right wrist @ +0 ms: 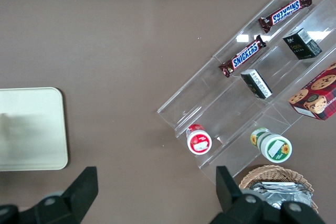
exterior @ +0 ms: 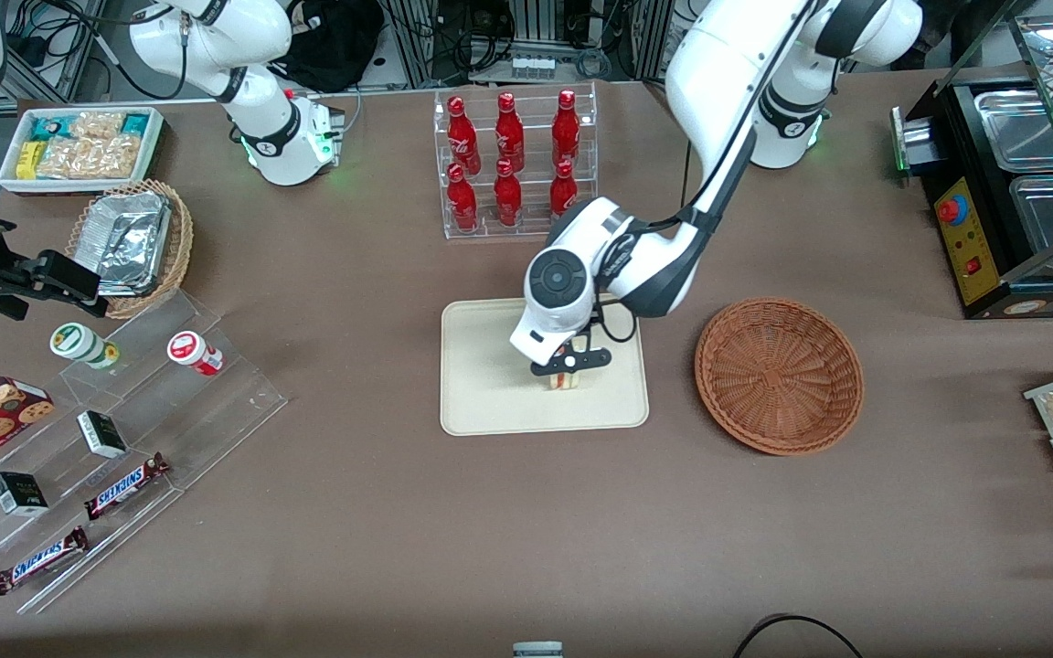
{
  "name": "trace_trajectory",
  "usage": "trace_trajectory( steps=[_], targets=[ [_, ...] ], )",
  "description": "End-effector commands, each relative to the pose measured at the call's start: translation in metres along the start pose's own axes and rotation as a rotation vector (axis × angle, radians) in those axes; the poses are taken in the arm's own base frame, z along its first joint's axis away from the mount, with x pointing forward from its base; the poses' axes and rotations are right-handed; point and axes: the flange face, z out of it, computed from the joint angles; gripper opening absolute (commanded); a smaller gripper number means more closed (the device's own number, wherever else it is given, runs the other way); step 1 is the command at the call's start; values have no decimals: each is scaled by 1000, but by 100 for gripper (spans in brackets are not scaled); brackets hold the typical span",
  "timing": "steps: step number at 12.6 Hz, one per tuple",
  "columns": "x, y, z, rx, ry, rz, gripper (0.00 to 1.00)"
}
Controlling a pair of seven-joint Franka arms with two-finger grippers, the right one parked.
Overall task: Place sandwich from basket to tray
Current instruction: 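Lower the sandwich onto the cream tray and open the left gripper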
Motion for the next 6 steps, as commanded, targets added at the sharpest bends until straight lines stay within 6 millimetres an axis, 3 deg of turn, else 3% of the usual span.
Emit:
trace_trajectory(
  steps=[1,6],
  targets=[
    [-3,22,6,-5,6,-54,5],
    [-2,36,14,-6,21,-92,6]
  ],
)
